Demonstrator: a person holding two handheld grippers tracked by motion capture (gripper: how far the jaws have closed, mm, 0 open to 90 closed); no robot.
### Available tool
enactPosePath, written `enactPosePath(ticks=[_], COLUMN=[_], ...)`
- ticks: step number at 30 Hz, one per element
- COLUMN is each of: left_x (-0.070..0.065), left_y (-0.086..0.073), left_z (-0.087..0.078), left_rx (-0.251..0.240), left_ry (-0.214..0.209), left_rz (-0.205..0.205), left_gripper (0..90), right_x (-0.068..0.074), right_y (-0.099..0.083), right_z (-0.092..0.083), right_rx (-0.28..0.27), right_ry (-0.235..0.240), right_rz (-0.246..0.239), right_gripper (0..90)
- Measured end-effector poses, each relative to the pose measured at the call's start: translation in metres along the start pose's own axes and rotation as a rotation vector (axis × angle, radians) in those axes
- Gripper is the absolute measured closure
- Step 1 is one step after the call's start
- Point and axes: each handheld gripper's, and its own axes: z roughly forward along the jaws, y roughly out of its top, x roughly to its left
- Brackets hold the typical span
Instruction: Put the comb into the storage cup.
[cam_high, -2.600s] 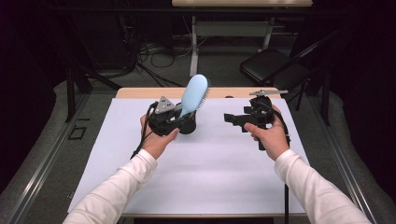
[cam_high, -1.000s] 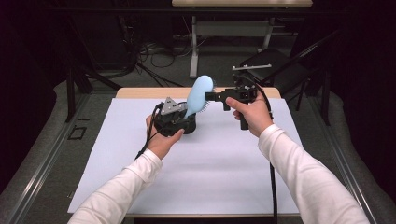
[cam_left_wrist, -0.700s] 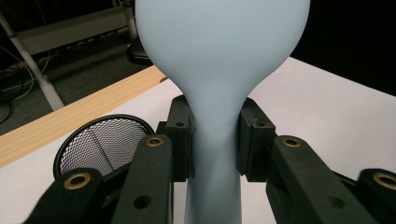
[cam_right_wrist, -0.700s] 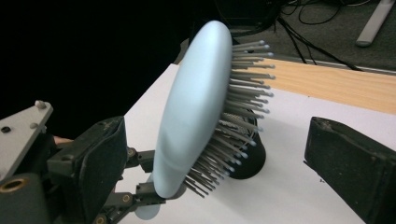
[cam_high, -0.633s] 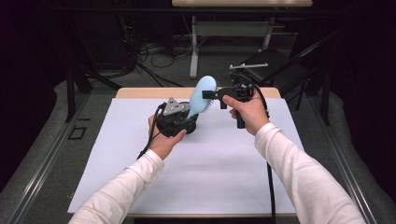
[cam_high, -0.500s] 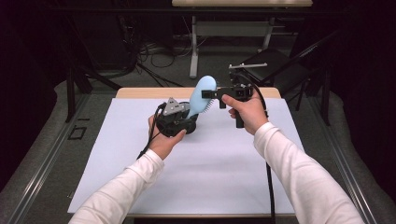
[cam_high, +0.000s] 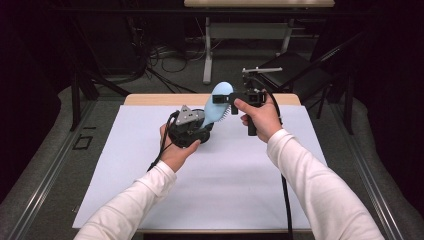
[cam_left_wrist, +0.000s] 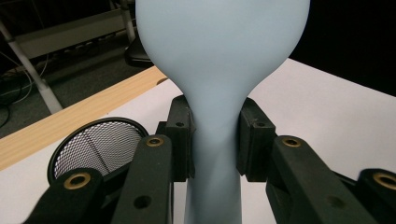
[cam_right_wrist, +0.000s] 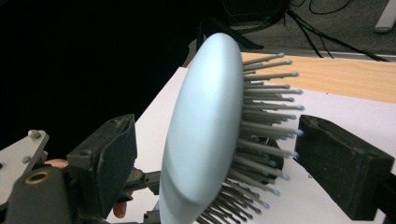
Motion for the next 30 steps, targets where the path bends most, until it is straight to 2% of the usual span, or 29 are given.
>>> enactPosePath(ticks=[12,17,25,30], left_x=[-0.003,-0.005,-0.006,-0.006], left_y=[-0.001,-0.002,-0.002,-0.003], left_z=[0.003,0.004,0.005,0.005], left_rx=[0.006,0.011,0.008,0.008], left_ry=[0.000,0.000,-0.004,-0.005], left_rz=[0.014,0.019,0.023,0.020], left_gripper=[69.8,69.8,69.8,69.8], right_x=[-0.004,-0.006,-0.010,-0.011], right_y=[0.001,0.001,0.001,0.001], right_z=[0.001,0.000,0.001,0.000], right_rx=[0.009,0.014,0.041,0.043], right_ry=[0.015,0.024,0.073,0.076], right_rz=[0.044,0.067,0.119,0.127], right_gripper=[15.2,19.6,27.8,30.6])
